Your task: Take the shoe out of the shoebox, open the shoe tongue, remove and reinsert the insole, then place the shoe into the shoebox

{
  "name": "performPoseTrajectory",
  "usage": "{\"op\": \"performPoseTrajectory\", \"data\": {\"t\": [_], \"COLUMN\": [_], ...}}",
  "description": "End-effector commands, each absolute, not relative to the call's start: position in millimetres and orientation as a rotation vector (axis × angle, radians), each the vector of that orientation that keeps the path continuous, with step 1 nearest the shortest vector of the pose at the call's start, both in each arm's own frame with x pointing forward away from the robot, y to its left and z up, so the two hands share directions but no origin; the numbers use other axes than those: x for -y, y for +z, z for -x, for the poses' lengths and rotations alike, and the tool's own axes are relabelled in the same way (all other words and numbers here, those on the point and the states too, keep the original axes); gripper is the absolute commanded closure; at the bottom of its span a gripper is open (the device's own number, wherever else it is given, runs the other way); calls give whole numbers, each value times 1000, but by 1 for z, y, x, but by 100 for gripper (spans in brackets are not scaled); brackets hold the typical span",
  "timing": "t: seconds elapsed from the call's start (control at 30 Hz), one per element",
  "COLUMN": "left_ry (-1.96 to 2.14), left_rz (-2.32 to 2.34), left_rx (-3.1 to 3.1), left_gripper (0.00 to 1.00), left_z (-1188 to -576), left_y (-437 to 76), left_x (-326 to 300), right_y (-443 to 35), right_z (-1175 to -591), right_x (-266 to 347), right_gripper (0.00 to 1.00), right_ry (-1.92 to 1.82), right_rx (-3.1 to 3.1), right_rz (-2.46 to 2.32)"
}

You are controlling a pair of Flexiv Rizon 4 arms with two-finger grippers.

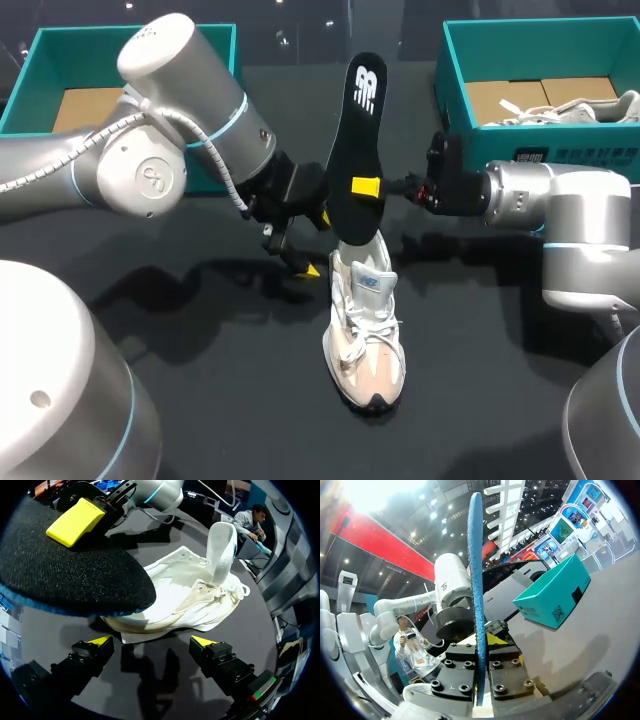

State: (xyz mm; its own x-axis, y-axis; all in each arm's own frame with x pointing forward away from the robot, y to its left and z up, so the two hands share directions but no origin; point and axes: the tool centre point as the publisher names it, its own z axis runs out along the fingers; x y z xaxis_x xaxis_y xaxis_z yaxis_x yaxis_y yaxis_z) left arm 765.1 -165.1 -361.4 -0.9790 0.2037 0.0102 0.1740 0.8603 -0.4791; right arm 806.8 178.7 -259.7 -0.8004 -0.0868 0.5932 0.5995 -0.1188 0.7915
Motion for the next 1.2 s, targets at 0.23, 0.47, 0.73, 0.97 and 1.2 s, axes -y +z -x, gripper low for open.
{"op": "performPoseTrajectory", "data": {"t": [0.23, 0.47, 0.73, 0.97, 1.2], "left_ry": [743, 736, 736, 736, 736], "left_rz": [325, 308, 308, 308, 308], "left_rx": [2968, 2961, 2961, 2961, 2961], "left_gripper": [0, 0, 0, 0, 0], "left_z": [-765, -765, -765, -765, -765], "left_y": [-367, -367, -367, -367, -367], "left_x": [171, 170, 170, 170, 170], "right_y": [-266, -269, -274, -279, -286], "right_z": [-806, -805, -806, -805, -800], "right_x": [-180, -181, -181, -182, -176], "right_gripper": [100, 100, 100, 100, 100], "right_ry": [-1955, -1958, -1991, -2006, -2010], "right_rx": [1705, 1720, 1741, 1770, 1807], "right_rz": [568, 540, 467, 424, 413]}}
